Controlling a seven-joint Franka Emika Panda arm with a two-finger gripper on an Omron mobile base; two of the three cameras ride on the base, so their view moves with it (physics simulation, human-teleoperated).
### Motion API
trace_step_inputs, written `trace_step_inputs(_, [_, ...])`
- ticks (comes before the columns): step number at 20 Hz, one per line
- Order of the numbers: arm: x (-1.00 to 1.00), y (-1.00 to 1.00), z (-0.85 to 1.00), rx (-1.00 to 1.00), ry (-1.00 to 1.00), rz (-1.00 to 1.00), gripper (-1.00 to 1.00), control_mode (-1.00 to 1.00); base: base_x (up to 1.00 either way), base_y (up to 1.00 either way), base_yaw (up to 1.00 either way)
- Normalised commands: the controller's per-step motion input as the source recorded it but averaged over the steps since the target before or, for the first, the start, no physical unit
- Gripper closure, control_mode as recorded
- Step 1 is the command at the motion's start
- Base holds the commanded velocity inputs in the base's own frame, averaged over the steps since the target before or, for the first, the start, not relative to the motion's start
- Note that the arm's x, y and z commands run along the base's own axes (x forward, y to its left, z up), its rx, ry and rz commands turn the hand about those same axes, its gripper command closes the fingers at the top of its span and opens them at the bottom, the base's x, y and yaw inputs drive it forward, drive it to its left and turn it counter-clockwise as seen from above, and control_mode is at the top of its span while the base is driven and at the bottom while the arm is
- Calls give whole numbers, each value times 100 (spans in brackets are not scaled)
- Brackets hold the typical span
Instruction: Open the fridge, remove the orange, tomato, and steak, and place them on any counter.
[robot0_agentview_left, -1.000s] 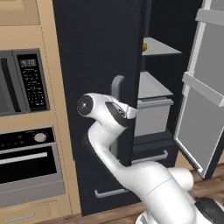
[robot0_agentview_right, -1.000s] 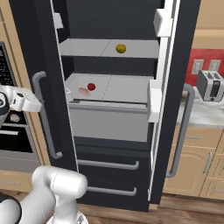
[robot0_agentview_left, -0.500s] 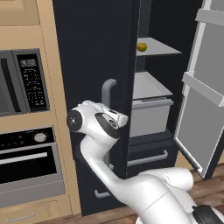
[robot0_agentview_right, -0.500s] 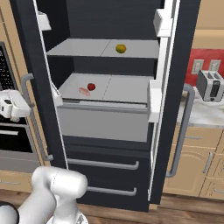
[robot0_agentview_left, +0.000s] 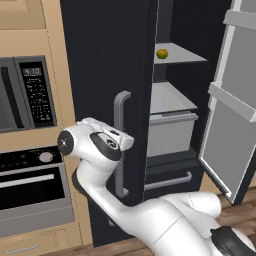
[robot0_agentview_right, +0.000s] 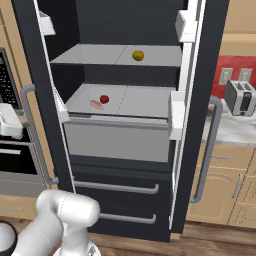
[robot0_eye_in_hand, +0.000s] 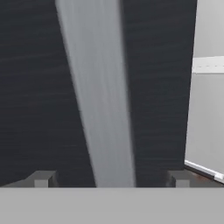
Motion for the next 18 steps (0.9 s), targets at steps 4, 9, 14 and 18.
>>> trace_step_inputs(4, [0,30,1,0,-1,0,-100,-100,0,0,0])
trace_step_inputs(9, [-72,18,11,0,-1,-1,-100,-100,0,0,0])
trace_step_inputs(14, [-100,-22,5,6,-16,1,-100,-100,0,0,0])
trace_step_inputs(18, [-65,-70,3,24,-14,9,-100,-100,0,0,0])
